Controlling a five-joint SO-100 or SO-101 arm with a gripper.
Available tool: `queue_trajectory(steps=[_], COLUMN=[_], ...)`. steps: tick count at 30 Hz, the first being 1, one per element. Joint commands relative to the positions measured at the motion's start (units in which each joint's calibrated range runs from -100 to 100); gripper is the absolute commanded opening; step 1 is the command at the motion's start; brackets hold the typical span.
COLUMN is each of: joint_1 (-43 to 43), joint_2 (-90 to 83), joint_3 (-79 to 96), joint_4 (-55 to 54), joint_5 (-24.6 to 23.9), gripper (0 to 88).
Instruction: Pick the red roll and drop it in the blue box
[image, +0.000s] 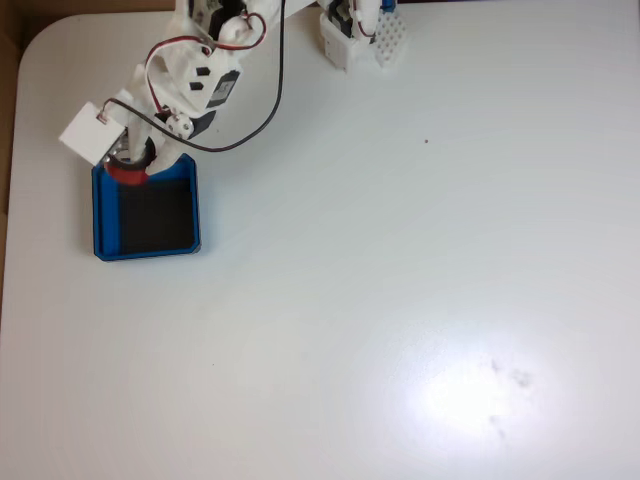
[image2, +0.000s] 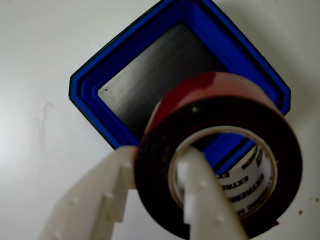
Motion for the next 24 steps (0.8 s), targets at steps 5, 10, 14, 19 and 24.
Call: queue_trajectory(steps=[5, 10, 14, 19, 24], joint_1=[0.67, 0.57, 0.67, 0.67, 0.77], joint_2=[2.45, 2.62, 2.71, 5.05, 8.22], joint_3=[-0.47, -0.47, -0.29, -0.11, -0.38], joint_4=[-0.92, -7.02, -8.67, -8.34, -8.59], joint_5=[-0.29, 0.06, 0.24, 0.33, 0.33], gripper=[0.5, 0.5, 0.5, 0.5, 0.5])
